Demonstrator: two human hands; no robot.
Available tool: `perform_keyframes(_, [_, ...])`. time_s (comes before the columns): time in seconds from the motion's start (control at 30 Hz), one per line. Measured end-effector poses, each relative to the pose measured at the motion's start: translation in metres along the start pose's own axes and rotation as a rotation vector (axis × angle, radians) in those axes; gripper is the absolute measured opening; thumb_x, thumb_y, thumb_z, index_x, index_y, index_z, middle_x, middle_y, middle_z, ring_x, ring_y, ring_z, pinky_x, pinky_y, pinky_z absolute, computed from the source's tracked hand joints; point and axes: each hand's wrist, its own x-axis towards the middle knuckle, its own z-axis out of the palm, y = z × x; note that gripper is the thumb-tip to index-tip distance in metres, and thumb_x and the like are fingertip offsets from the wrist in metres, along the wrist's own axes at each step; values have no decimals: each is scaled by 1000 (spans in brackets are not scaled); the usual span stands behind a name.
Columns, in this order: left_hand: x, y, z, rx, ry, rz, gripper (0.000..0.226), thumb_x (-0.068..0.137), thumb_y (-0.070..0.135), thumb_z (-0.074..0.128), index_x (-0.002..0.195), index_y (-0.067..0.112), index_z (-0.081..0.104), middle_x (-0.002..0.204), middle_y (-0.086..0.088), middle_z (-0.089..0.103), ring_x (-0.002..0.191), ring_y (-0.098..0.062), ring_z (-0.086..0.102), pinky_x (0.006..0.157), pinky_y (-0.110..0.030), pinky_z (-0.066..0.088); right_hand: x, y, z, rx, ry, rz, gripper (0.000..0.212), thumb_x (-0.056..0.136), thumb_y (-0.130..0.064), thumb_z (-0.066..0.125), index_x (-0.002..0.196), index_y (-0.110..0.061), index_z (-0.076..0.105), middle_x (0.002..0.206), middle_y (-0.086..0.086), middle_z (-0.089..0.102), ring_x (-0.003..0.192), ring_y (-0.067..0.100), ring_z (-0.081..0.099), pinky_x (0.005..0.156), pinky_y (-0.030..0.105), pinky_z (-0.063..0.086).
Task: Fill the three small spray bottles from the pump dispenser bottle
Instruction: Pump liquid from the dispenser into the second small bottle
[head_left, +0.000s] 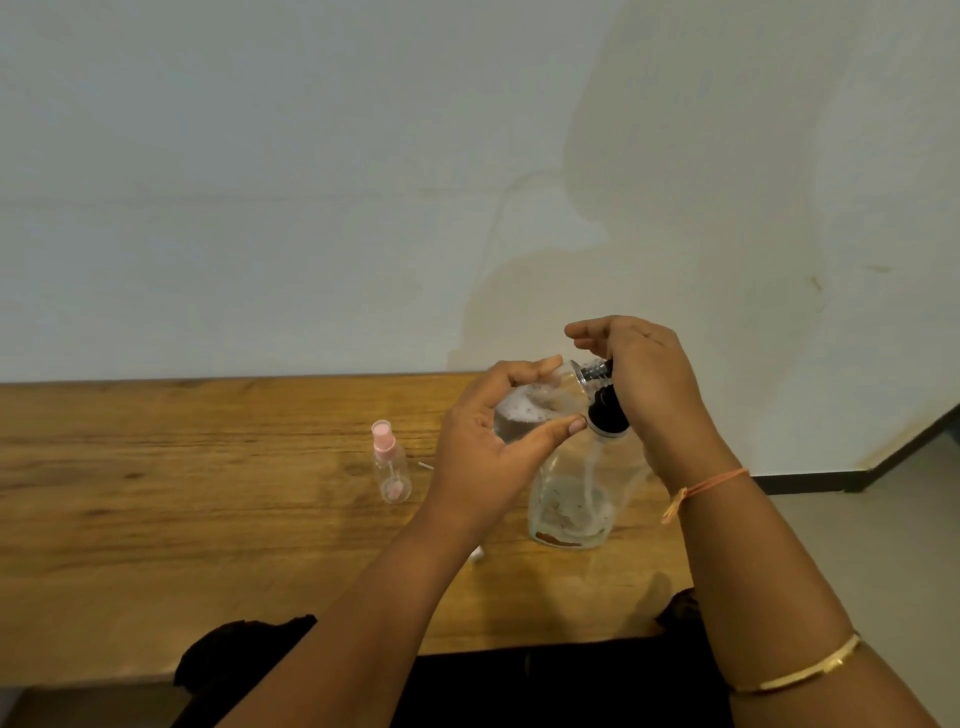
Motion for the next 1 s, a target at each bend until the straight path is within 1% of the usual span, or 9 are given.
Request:
perform_keyframes(0.1, [0, 1, 0, -13, 5, -1, 40, 68, 9, 80, 91, 33, 60, 97, 38, 62, 102, 12, 57, 82, -3, 41, 3, 2, 0, -32, -39, 39, 37, 91, -9, 33, 94, -18, 69, 103, 1, 63, 97, 13, 54, 84, 31, 45])
perform_keyframes(0.2, [0, -2, 2, -24, -1, -37, 40, 67, 9, 80, 90, 34, 59, 98, 38, 62, 102, 12, 57, 81, -5, 43, 4, 6, 3, -33, -49, 71, 36, 91, -10, 34, 88, -20, 68, 100, 2, 61, 92, 13, 53, 71, 25, 43])
perform_keyframes(0.33, [-1, -5, 2, -29, 6, -68, 41, 68, 6, 80, 90, 34, 59, 97, 39, 62, 100, 12, 58, 78, -5, 44, 4, 9, 5, -42, -43, 58, 37, 91, -9, 33, 88, -17, 68, 99, 2, 60, 93, 14, 52, 67, 19, 40])
perform_keyframes(0.47, [-1, -4, 2, -29, 10, -44, 42, 67, 6, 80, 90, 34, 60, 98, 37, 63, 101, 10, 58, 81, -5, 44, 1, 7, 4, -7, -32, 49, 38, 92, -9, 32, 89, -18, 68, 101, 3, 61, 98, 15, 53, 71, 25, 42])
perform_keyframes(0.67, [-2, 2, 2, 34, 31, 40, 39, 68, 11, 80, 91, 34, 59, 95, 31, 63, 103, 13, 55, 83, -3, 39, 4, 1, -4, -49, -72, 31, 37, 90, -9, 33, 91, -22, 67, 104, -2, 61, 103, 13, 54, 91, 33, 45])
perform_keyframes(0.77, [0, -1, 1, 28, 24, 19, 40, 68, 13, 80, 91, 37, 58, 97, 36, 62, 103, 11, 56, 84, -4, 41, 7, 4, 0, -50, -79, 49, 37, 91, -6, 33, 86, -20, 67, 102, 2, 60, 98, 15, 54, 76, 26, 44])
perform_keyframes(0.83, [-1, -6, 2, 10, 23, -7, 41, 68, 12, 81, 91, 37, 59, 101, 29, 64, 104, 8, 58, 85, -9, 44, 6, 8, 3, -44, -60, 49, 37, 90, -6, 33, 84, -18, 67, 99, 4, 60, 95, 16, 54, 66, 22, 41])
perform_keyframes(0.9, [-2, -8, 2, -1, 28, -30, 41, 68, 13, 81, 93, 37, 59, 104, 22, 65, 104, 4, 59, 86, -15, 47, 5, 10, 3, -81, -62, 36, 37, 90, -5, 34, 82, -20, 67, 97, 2, 60, 94, 14, 53, 67, 22, 40])
perform_keyframes(1.0, [-4, -8, 2, -10, 22, -35, 41, 67, 13, 81, 91, 38, 60, 103, 27, 65, 105, 2, 60, 87, -16, 48, 1, 13, 3, -64, -44, 33, 37, 90, -6, 34, 83, -20, 67, 98, 2, 59, 92, 13, 52, 67, 19, 41])
